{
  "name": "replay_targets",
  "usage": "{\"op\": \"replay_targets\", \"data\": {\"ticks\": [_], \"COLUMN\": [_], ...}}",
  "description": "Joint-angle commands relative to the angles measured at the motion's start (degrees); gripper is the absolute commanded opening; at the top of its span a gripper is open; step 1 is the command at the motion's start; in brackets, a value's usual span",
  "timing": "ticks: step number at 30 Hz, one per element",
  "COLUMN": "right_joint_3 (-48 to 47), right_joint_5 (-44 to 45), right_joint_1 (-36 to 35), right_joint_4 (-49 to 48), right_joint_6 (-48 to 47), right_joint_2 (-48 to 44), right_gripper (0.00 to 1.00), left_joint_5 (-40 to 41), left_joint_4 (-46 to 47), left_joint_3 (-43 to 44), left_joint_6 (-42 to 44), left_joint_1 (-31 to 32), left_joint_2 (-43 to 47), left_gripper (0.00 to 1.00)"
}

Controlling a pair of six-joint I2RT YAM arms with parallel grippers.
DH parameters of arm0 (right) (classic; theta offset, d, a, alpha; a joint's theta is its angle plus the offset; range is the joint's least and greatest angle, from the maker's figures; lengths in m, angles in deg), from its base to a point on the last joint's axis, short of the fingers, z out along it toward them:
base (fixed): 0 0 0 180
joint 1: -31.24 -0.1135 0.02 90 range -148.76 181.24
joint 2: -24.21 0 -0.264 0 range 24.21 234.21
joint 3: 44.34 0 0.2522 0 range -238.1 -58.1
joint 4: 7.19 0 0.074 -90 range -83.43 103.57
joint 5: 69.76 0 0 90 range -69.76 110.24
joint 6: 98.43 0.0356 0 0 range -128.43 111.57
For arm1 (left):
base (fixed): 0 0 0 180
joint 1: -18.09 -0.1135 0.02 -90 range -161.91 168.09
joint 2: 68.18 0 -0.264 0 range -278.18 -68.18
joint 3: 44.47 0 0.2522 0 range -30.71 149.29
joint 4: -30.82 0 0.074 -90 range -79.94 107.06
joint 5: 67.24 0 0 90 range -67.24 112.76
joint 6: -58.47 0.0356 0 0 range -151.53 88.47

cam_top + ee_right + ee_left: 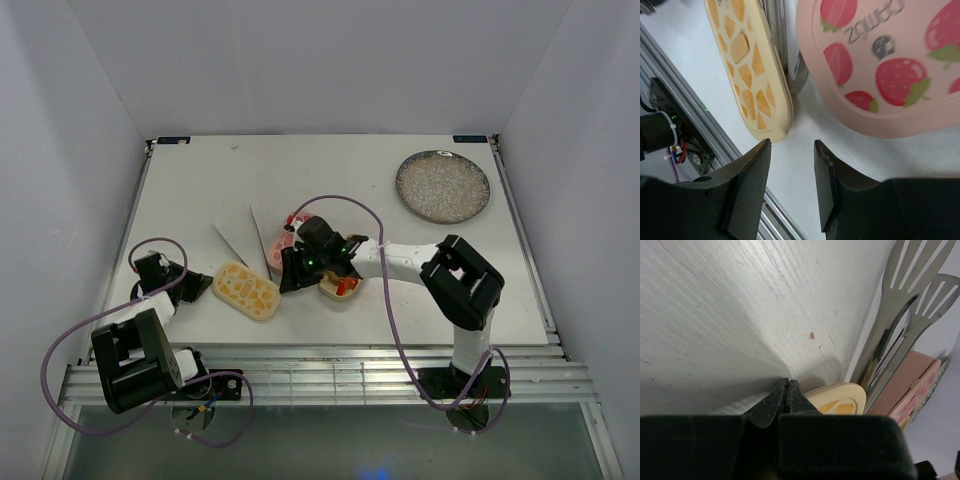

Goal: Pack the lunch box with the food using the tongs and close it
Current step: Pick up the box lid from the center of the board.

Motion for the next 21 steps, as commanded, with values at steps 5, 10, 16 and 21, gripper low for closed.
{"op": "replay_targets", "data": {"ticks": [5, 10, 16, 21], "right_joint_3": [-1.8, -2.4, -0.9, 0.8], "right_joint_5": [1.1, 0.6, 0.6, -0.3], "right_joint_1": [-4.0, -4.5, -4.5, -4.5], "right_joint_4": [-5.9, -7.9, -9.6, -10.8], "right_joint_6": [3.2, 4.2, 4.7, 3.5], "right_joint_2": [3.5, 5.8, 5.3, 2.2], "right_gripper": [0.46, 0.44, 0.25, 0.08], "left_joint_5": [0.4, 0.4, 0.1, -0.6], "left_joint_4": [-1.6, -2.0, -2.4, -5.0], "left_joint_3": [-0.4, -0.3, -0.5, 0.5], "left_joint_6": [1.0, 1.0, 1.1, 2.0], "left_joint_1": [0.4, 0.3, 0.4, 0.4], "left_joint_2": [0.0, 1.1, 1.9, 4.7], "left_gripper": [0.0, 0.0, 0.0, 0.0]}}
